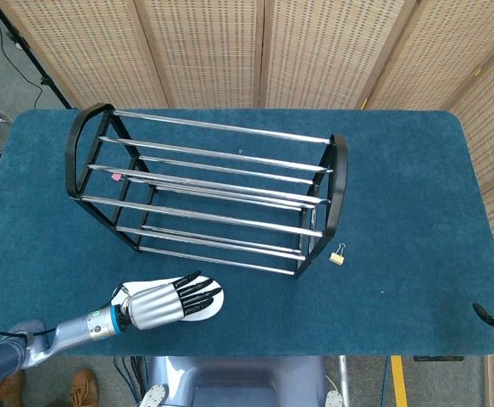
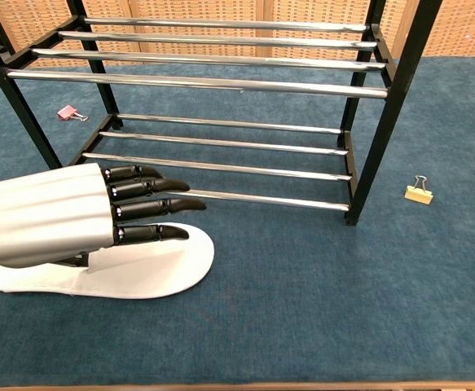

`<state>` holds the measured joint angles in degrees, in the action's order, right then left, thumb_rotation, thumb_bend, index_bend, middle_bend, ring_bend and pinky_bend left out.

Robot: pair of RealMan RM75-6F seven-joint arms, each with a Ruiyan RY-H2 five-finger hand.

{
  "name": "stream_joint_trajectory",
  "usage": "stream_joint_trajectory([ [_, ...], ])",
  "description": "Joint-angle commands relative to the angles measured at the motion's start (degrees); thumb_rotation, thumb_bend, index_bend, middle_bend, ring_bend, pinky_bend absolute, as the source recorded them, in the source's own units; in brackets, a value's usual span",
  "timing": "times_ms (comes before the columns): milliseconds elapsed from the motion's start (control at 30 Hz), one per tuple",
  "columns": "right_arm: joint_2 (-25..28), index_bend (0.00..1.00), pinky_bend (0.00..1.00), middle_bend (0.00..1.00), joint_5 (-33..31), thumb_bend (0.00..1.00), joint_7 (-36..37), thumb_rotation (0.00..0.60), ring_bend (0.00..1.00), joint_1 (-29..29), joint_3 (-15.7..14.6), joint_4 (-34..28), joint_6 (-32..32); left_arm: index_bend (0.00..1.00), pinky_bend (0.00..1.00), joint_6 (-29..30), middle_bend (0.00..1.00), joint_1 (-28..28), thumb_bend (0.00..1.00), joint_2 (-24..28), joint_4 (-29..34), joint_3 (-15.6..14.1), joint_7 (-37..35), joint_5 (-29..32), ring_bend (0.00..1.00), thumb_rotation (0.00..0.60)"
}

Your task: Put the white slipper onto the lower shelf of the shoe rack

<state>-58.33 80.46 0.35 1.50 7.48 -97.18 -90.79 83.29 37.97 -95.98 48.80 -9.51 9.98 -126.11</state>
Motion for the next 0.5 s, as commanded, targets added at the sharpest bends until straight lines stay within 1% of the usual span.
stream_joint_trajectory([
  [33, -0.02, 0.0, 0.0, 0.0, 0.04, 0.06, -0.14, 0.6, 0.0, 0.0, -0.04, -0.01, 0.02, 0.28, 0.28, 1.44, 0.15, 0.33, 0.22, -1.36, -2.45, -1.05, -0.82, -0.37, 0.16, 0.6],
  [167, -0.12, 0.0, 0.0, 0.0, 0.14, 0.06, -0.45, 0.6, 0.0, -0.05, -0.12, -0.1, 0.11, 0.31, 0.29, 1.78, 0.16, 0.67, 0.26, -2.74, -5.01, -1.84, -0.98, -0.05, 0.17, 0.6],
  [300, -0.15, 0.0, 0.0, 0.0, 0.17, 0.06, -0.68, 0.6, 0.0, -0.13, -0.22, -0.19, 0.34, 0.34, 0.3, 2.01, 0.18, 0.94, 0.31, -4.02, -6.71, -2.81, -2.63, 0.5, 0.18, 0.6],
  [433, -0.16, 0.0, 0.0, 0.0, 0.14, 0.06, -0.85, 0.6, 0.0, -0.19, -0.23, -0.23, 0.46, 0.42, 0.36, 2.54, 0.27, 0.89, 0.4, -4.93, -7.95, -3.85, -5.13, 1.05, 0.25, 0.6],
  [500, -0.14, 0.0, 0.0, 0.0, 0.08, 0.06, -0.92, 0.6, 0.0, -0.23, -0.27, -0.29, 0.61, 0.48, 0.4, 3.19, 0.33, 0.91, 0.46, -5.37, -8.87, -4.31, -6.38, 1.27, 0.29, 0.6],
])
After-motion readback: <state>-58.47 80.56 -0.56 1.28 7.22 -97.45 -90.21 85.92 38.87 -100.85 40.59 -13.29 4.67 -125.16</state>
